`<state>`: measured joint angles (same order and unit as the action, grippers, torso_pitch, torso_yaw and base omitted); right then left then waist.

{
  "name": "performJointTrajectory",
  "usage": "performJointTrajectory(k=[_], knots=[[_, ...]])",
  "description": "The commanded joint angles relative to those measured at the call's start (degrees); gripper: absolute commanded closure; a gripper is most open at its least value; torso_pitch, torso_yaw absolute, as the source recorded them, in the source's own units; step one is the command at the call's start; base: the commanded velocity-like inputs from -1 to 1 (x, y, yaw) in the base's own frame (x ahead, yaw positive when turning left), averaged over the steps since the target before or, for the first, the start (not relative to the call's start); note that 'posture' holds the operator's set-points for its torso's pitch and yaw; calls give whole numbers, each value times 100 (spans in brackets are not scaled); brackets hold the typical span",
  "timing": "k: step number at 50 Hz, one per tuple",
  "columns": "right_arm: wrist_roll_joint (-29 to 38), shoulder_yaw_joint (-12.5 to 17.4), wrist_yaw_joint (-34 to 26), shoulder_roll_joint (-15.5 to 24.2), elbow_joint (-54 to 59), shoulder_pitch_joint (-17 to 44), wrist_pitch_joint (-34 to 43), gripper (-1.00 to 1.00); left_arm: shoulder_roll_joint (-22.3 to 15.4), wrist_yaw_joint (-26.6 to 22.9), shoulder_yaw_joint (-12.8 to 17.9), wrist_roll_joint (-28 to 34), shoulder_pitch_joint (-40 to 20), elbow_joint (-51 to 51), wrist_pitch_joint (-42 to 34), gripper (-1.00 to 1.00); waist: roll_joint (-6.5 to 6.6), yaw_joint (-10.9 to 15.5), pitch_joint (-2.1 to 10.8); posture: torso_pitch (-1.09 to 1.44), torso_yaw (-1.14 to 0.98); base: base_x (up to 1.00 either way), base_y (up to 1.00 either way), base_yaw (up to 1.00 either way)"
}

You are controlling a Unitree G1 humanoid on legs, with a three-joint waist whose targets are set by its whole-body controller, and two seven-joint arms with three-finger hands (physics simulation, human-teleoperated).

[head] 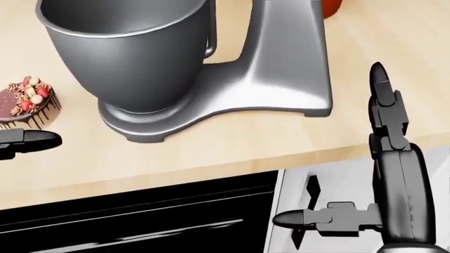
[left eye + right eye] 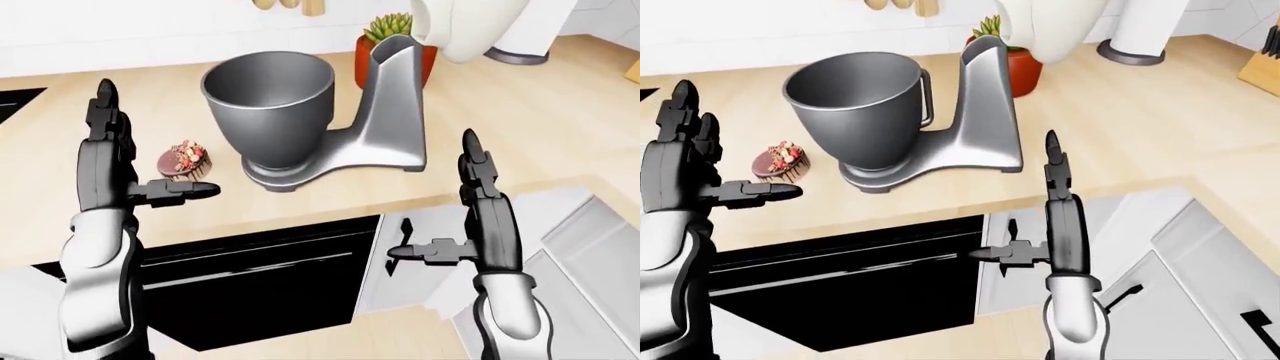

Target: Place the cake in the stand mixer bowl.

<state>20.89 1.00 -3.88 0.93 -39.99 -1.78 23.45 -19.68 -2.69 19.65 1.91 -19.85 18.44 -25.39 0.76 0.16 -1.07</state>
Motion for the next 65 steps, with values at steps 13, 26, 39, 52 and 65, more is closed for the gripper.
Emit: performJointTrajectory(k=[13,26,39,52,65], knots=[[-4,-24,53,5,-155,79,-236,-96,-374,55,14,88,-477,-725,451,-100,30,-4,130,0,0,0,0,0],[-27,-51,92,-8,-79,26,-343,-96,-526,-13,-137,468,-822,-1508,598,-100,36,-16,139,0,0,0,0,0],[-55,-20,107,-2,-35,-1,-418,-96,-474,-146,-124,-85,-930,-1992,502,-100,44,-25,140,0,0,0,0,0],[-39,-40,106,-12,-92,-49,-425,-95,-489,-113,-224,-61,-958,-2356,746,-100,40,-31,129,0,0,0,0,0],[-54,-47,117,-17,-68,-76,-474,-96,-438,-190,-274,-170,-974,-2817,875,-100,45,-25,135,0,0,0,0,0]])
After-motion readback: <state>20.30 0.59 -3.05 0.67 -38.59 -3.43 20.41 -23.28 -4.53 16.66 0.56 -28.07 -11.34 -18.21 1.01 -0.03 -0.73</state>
